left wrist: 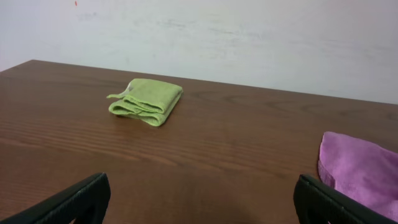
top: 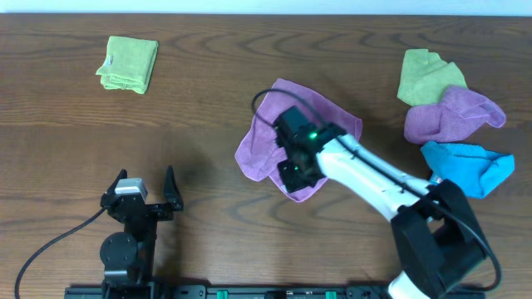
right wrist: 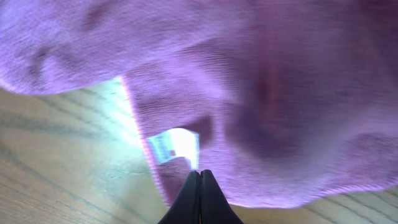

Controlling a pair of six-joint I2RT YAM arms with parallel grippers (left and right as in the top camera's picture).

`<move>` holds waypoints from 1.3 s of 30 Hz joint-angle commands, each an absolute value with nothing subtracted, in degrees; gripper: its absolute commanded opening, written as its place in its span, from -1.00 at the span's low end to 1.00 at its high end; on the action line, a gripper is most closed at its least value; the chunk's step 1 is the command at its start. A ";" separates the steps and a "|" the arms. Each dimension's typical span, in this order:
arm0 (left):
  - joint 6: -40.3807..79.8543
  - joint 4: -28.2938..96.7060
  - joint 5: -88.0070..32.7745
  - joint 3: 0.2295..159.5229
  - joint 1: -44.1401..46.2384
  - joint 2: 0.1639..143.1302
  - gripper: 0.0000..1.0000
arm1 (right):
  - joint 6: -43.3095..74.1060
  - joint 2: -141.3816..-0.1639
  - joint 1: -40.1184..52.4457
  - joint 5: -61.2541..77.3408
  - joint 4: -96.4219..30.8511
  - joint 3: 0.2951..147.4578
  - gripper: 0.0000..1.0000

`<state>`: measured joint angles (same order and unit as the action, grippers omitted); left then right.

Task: Fold the cloth
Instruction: 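Spread the purple cloth flat by pulling its corner with the right gripper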

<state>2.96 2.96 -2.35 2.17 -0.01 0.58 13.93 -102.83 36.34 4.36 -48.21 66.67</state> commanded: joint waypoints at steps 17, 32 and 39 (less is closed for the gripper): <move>2.57 4.38 -0.91 0.25 -0.40 0.25 0.91 | 17.85 -103.13 39.51 1.78 -39.75 56.05 -0.97; 2.57 4.38 -0.91 0.25 -0.40 0.25 0.91 | 42.63 -103.13 37.67 -11.05 -57.54 53.08 -0.97; 2.57 4.38 -0.91 0.25 -0.40 0.25 0.91 | 46.48 -102.98 36.88 -15.27 -52.53 55.79 -0.97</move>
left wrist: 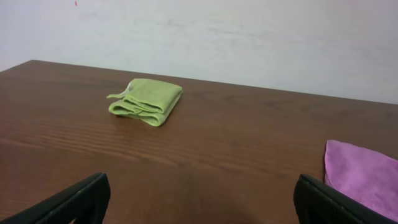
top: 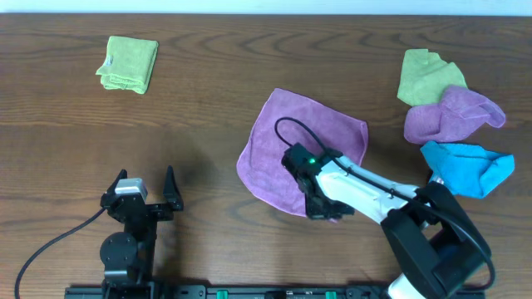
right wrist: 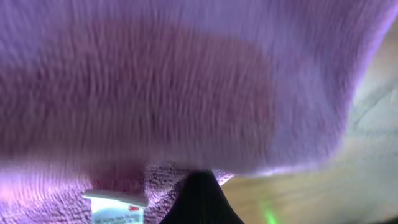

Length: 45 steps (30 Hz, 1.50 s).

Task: Fold the cloth
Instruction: 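Spread the purple cloth flat by pulling its corner with the right gripper, then release the purple cloth and move the right gripper back toward the pile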

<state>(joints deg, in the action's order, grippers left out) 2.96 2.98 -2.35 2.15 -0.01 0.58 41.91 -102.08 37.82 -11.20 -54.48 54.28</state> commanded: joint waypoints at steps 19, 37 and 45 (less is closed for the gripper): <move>2.57 4.38 -0.91 0.25 -0.40 0.25 0.91 | 50.41 -102.96 31.88 -15.51 -65.95 71.68 -0.97; 2.59 4.38 -0.91 0.25 -0.40 0.25 0.91 | 36.86 -108.38 20.32 -10.15 -38.57 71.13 -0.97; 2.57 4.38 -0.91 0.25 -0.40 0.25 0.91 | 30.24 -109.54 19.81 -9.78 -31.11 71.13 -0.97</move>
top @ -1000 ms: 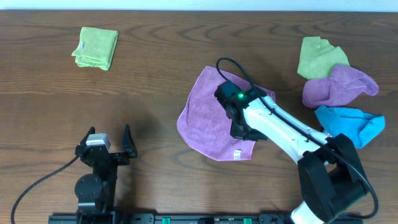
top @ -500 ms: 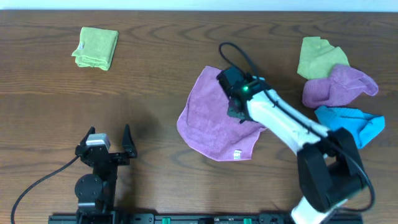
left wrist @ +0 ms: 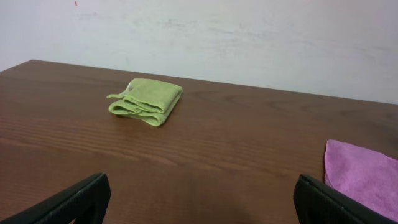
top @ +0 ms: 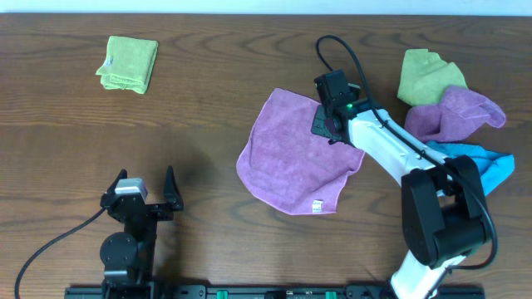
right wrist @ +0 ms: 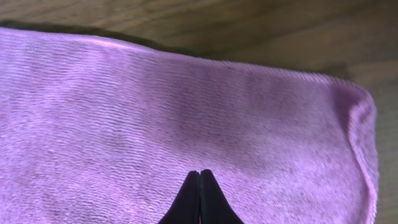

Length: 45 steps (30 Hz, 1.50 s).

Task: Fold the cloth
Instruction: 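Release the purple cloth and move the right gripper back toward the pile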

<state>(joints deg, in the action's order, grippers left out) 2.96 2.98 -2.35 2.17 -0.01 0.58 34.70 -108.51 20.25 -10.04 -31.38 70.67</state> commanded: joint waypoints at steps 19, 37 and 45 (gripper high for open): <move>2.57 4.38 -0.91 0.25 -0.40 0.25 0.91 | 14.44 -109.84 7.11 -8.73 -33.39 71.13 -0.97; 2.57 4.38 -0.91 0.25 -0.40 0.25 0.91 | 8.25 -114.28 8.29 -3.64 -30.85 71.13 -0.97; 2.57 4.38 -0.91 0.25 -0.40 0.25 0.91 | 8.32 -114.26 8.32 -12.99 -31.66 71.20 -0.97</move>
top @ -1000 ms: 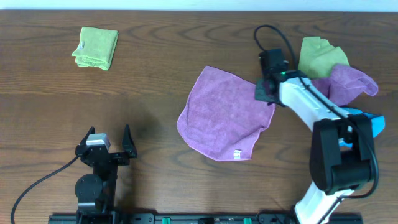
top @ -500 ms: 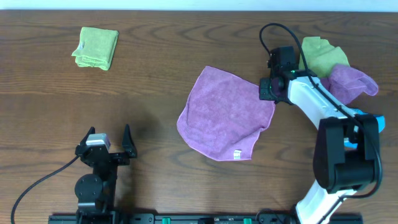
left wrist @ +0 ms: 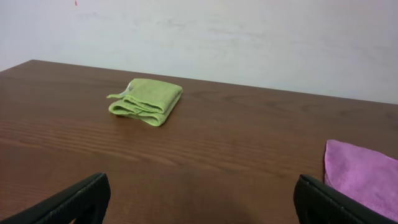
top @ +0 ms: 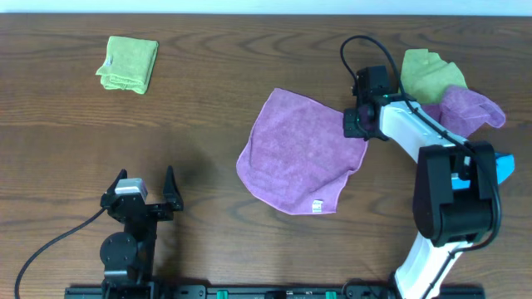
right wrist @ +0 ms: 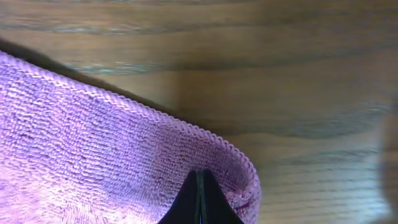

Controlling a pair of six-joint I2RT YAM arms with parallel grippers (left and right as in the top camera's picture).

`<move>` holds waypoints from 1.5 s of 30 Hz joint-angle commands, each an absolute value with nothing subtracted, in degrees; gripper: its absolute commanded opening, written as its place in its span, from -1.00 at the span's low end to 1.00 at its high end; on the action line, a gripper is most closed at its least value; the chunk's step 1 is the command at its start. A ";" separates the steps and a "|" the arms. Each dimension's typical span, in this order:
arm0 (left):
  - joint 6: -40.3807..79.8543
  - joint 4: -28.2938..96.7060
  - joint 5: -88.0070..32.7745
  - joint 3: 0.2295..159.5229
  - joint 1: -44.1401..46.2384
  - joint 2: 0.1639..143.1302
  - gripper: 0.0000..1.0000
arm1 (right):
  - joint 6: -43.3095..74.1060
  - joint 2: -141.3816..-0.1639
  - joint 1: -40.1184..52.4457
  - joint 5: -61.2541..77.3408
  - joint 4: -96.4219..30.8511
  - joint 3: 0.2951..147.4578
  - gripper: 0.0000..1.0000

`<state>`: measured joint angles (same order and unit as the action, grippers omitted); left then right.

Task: Fold the cloth
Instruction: 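Release the purple cloth and move the right gripper back toward the pile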

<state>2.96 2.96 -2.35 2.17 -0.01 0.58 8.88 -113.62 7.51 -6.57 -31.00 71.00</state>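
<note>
The purple cloth [top: 295, 154] lies spread open in the middle of the table with a white tag [top: 317, 206] at its near corner. Its left edge [left wrist: 360, 171] shows in the left wrist view. My right gripper [top: 357, 126] sits at the cloth's right-hand corner. In the right wrist view its tips [right wrist: 199, 177] are shut on that corner [right wrist: 124, 149], whose hem curls up around them. My left gripper [top: 148, 189] rests at the near left of the table, well apart from the cloth. It is open [left wrist: 202, 190] and holds nothing.
A folded green cloth [top: 127, 63] lies at the far left, also visible as the green cloth [left wrist: 147, 101] in the left wrist view. At the far right, close behind my right arm, is a pile: a green cloth [top: 426, 75], a purple one [top: 457, 115] and a blue one [top: 470, 166].
My right gripper has moved from over the cloth's upper right area out to its right-hand corner, where the hem now curls around its shut tips. The cloth's outline and the left arm are unchanged.
The cloth first lay partly doubled over, with my right gripper shut on it near the tag. Then the gripper was at the cloth's near corner and the cloth lay wider. Later the cloth was spread flat with the gripper over its upper right, and now at the right corner.
</note>
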 commanded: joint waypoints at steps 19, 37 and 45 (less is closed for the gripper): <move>2.57 4.38 -0.91 0.25 -0.40 0.25 0.91 | 10.24 -114.21 8.32 -16.97 -37.28 73.45 -0.97; 2.55 4.01 -0.64 0.27 -0.40 0.25 0.91 | 9.17 -113.69 8.27 -19.64 -44.25 74.67 0.40; 2.55 3.70 -0.64 0.27 -0.40 0.25 0.91 | 9.23 -105.82 8.27 -8.73 -36.38 75.75 0.56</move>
